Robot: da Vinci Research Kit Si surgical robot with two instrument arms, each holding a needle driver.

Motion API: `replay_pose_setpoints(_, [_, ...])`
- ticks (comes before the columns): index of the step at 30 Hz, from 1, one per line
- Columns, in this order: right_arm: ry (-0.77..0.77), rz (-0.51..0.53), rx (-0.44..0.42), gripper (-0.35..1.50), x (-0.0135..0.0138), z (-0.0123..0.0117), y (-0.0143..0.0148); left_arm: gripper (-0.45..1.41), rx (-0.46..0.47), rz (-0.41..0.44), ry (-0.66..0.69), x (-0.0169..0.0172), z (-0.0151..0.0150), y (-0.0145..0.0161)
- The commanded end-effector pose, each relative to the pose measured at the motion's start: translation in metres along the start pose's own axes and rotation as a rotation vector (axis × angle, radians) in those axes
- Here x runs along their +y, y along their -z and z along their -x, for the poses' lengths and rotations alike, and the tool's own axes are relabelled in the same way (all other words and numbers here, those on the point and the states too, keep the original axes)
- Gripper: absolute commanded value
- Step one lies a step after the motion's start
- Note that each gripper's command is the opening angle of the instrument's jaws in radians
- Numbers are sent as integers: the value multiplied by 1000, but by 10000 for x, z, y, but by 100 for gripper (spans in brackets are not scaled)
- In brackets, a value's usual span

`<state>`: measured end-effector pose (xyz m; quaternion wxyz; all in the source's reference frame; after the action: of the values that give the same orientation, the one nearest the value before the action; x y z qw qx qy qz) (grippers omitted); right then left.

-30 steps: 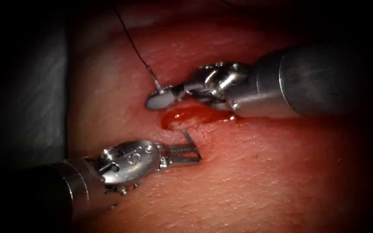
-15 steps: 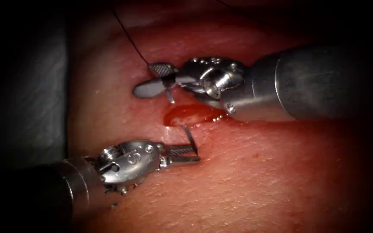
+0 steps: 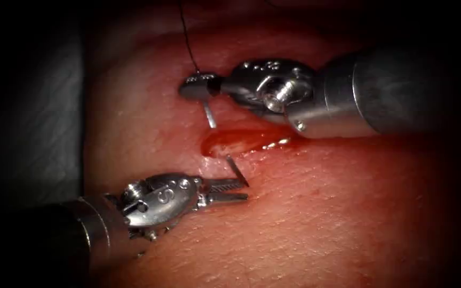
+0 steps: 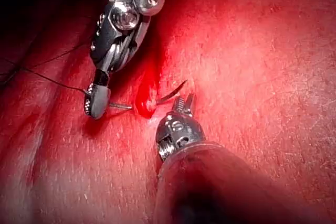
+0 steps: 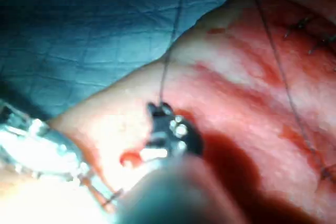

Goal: Wound Closure

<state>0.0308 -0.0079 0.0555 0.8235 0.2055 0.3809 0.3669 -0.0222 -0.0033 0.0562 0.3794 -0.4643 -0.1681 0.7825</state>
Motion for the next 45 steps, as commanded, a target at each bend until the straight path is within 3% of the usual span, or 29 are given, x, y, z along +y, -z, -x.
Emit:
replay_pose_setpoints(1, [-6,-18,-16,-35,-5,12,-8,-15,0,2,1,1,4,-8])
replay_pose_setpoints(4, [-20,-39,-26,-35,-4,24,-3,-15,0,2,1,1,4,-8])
replay_pose_setpoints(12, [-25,-68,1,-35,-6,25,-1,-9,-8,5,-1,2,2,-5])
replay_pose_setpoints(13, [-28,-74,17,-23,-5,24,-1,-8,-11,6,-12,2,1,-5])
replay_pose_setpoints(14, [-31,-79,37,10,-5,24,0,-6,-17,7,-22,3,-1,-4])
replay_pose_setpoints(15, [-45,-47,65,32,-4,22,1,-4,-23,11,-47,5,-3,-2])
replay_pose_setpoints(16, [-31,-27,74,41,-4,21,2,-3,-23,10,-62,5,-5,-1])
replay_pose_setpoints(19, [1,15,90,41,-4,20,6,6,-20,7,-146,8,-12,1])
replay_pose_setpoints(21, [17,42,97,51,-4,19,9,19,-17,0,-227,10,-17,3])
replay_pose_setpoints(24, [55,60,101,105,-2,15,14,26,-26,-36,-344,14,-16,6])
replay_pose_setpoints(31, [56,64,101,103,-1,13,15,24,-36,-58,-475,15,-17,5])
replay_pose_setpoints(37, [54,64,104,96,-2,13,15,39,-37,-103,-509,18,-17,-13])
replay_pose_setpoints(45, [53,67,105,88,-2,14,15,21,-24,-193,-495,7,-13,-25])
